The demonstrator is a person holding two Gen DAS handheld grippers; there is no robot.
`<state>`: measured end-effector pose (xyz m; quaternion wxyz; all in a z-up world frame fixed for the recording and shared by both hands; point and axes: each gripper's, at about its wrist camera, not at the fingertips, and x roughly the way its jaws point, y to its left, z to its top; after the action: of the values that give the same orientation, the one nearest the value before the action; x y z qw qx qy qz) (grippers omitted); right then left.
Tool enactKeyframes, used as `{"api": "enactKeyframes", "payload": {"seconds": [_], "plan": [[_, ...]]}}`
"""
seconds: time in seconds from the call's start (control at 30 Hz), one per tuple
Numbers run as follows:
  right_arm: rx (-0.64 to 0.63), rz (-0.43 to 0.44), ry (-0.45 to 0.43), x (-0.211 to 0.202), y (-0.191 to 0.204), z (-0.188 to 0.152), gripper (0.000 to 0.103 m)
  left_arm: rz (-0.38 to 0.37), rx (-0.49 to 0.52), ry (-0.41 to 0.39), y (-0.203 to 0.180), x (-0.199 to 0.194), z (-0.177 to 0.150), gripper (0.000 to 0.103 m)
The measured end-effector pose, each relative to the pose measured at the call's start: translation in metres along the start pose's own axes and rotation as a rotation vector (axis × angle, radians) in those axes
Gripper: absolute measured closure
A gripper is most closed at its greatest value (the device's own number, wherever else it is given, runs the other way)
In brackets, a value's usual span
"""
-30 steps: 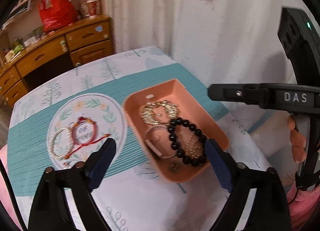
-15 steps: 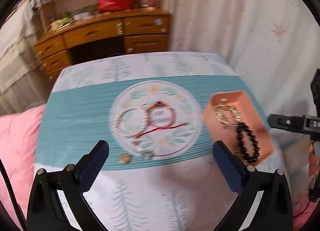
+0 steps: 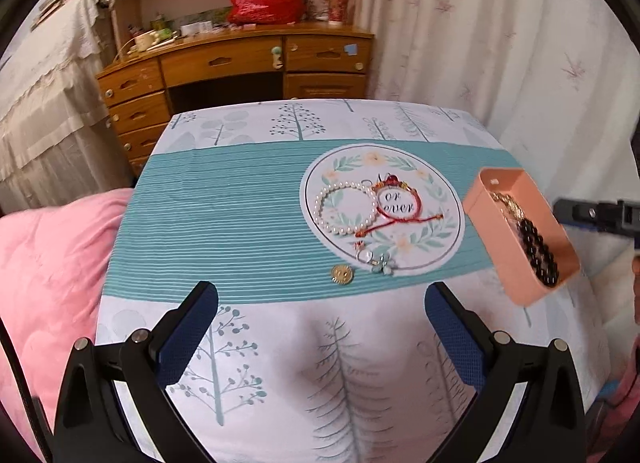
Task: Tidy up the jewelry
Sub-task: 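Withdraw both open tools from the box back toward the mat, then grasp the gold coin pendant with the left tool while the right tool grasps the flower charm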
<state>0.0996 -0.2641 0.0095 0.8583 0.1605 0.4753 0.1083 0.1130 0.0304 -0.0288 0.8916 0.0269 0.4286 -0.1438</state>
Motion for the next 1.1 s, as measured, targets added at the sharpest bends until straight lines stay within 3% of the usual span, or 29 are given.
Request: {"api": "enactKeyframes", "payload": {"seconds": [0.17, 0.33, 0.47, 0.67, 0.87, 0.93, 1.1], "plan": [[-0.170, 0.065, -0.043, 0.014, 0.040, -0.012, 0.051, -0.031, 0.088, -0.017, 0.008, 0.003, -0.003, 0.001], [-0.342, 0.070, -0.089, 0.036, 0.069, -0.030, 0.051, -0.043, 0.214, -0.035, 0.009, 0.013, -0.002, 0.001], [-0.370, 0.071, -0.076, 0.058, 0.080, -0.039, 0.051, -0.099, 0.312, -0.046, 0.006, 0.022, -0.003, 0.001], [-0.453, -0.005, -0.047, 0.086, 0.093, -0.053, 0.051, -0.173, 0.437, -0.042, -0.005, 0.037, -0.003, 0.005], [-0.481, -0.053, -0.026, 0.104, 0.094, -0.057, 0.053, -0.195, 0.443, 0.003, -0.009, 0.063, -0.001, 0.011], [-0.475, -0.053, -0.015, 0.109, 0.093, -0.057, 0.056, -0.208, 0.431, 0.021, -0.008, 0.070, 0.001, 0.022], [-0.475, -0.051, -0.001, 0.117, 0.095, -0.056, 0.063, -0.220, 0.391, 0.073, -0.004, 0.089, 0.004, 0.029]]}}
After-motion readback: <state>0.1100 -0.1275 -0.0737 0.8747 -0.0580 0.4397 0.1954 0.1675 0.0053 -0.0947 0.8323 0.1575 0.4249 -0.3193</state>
